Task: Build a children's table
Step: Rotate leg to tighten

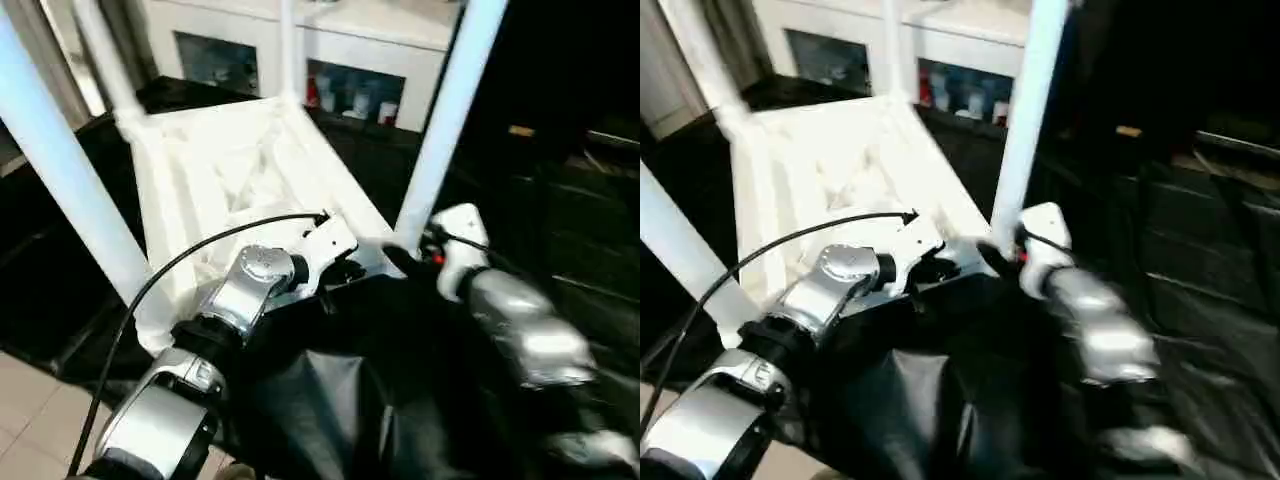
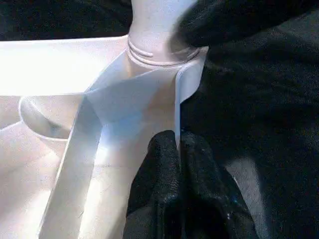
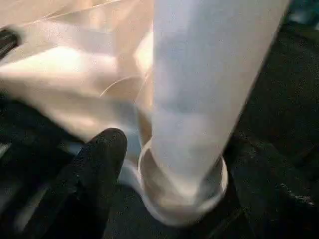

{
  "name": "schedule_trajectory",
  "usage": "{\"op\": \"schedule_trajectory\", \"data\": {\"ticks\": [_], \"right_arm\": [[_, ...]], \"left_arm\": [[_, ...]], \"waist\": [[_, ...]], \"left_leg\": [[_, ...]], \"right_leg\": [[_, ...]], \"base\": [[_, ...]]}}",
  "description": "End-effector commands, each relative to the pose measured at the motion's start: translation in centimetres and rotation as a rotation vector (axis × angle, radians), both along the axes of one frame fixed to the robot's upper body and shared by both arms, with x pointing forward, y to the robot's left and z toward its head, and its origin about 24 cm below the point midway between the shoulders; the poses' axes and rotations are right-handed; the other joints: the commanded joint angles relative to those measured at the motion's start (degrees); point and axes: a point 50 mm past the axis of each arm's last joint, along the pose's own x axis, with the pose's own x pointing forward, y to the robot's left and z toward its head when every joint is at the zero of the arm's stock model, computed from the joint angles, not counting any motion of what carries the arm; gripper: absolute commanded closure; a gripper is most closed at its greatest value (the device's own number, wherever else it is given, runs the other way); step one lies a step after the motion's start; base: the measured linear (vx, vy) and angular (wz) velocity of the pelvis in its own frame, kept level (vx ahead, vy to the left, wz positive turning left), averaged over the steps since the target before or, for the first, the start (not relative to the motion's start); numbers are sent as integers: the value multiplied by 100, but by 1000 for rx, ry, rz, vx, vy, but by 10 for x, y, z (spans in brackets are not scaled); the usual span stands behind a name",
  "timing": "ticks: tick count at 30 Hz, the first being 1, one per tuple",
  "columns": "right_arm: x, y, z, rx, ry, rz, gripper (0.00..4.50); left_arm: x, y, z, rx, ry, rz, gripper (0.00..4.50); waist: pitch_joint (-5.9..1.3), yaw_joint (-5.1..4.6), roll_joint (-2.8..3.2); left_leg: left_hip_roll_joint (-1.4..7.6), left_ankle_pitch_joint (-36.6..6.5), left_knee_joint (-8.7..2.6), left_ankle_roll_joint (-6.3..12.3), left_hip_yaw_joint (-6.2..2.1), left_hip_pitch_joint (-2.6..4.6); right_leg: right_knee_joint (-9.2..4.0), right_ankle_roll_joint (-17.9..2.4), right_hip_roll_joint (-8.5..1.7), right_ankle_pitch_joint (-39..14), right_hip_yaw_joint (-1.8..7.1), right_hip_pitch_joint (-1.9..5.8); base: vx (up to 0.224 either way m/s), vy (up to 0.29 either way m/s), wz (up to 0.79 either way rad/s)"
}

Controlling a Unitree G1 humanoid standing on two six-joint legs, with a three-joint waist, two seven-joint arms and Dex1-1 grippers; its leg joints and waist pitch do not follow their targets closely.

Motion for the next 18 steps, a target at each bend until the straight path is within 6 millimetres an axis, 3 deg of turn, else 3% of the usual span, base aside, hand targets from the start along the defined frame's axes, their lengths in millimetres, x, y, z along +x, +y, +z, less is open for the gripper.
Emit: {"op": "schedule_trajectory", "data": {"ticks": [1, 3, 4, 7, 10, 14, 15, 17, 18], "right_arm": [[-16, -4, 5, -5, 28, 152, 98], [-26, -17, 8, -27, 53, 199, 98], [-30, -21, 9, -33, 63, 214, 98], [-39, -29, 11, -45, 90, 256, 98], [-52, -36, 14, -44, 125, 298, 98], [-53, -28, 14, -9, 107, 293, 98], [-52, -26, 13, 0, 102, 288, 92], [-50, -19, 12, 20, 99, 288, 92], [-49, -12, 10, 36, 98, 291, 92]], "left_arm": [[-4, -6, 9, -71, -41, -72, 450], [-5, -4, 9, -80, -48, -89, 450], [-5, -3, 9, -82, -52, -92, 450], [-5, 0, 10, -88, -61, -99, 450], [-5, 4, 11, -93, -73, -111, 450], [-7, 7, 16, -152, -66, -98, 450], [-9, 7, 17, -173, -49, -100, 406], [-12, 8, 20, -203, -43, -86, 395], [-16, 11, 22, -219, -44, -75, 395]], "waist": [[-345, 35, -102], [-332, 28, -95], [-341, 58, -103], [-329, 46, -104], [-302, 62, -125], [-281, 65, -149], [-286, 50, -137], [-259, 40, -167], [-267, 60, -149]], "left_leg": [[206, -1151, -324, 548, -70, 81], [192, -1191, -326, 608, -74, 39], [209, -1211, -319, 612, -75, 65], [203, -1239, -323, 613, -78, 50], [205, -1375, -339, 584, -84, 49], [216, -1426, -361, 515, -97, 43], [212, -1411, -364, 489, -104, 32], [204, -1419, -362, 473, -96, 32], [226, -1393, -365, 453, -103, 42]], "right_leg": [[-394, -1041, -295, -1380, 230, 294], [-400, -1045, -282, -1436, 221, 314], [-403, -1036, -293, -1459, 225, 305], [-416, -1056, -299, -1616, 217, 289], [-468, -911, -308, -2046, 219, 282], [-477, -823, -316, -2239, 215, 255], [-475, -838, -323, -2274, 208, 256], [-478, -886, -326, -2336, 208, 230], [-452, -948, -345, -2245, 217, 233]], "base": [[0, 0, 0], [0, 0, 0], [0, 0, 0], [0, 0, 0], [0, 0, 0], [0, 0, 0], [0, 0, 0], [0, 0, 0], [0, 0, 0]]}}
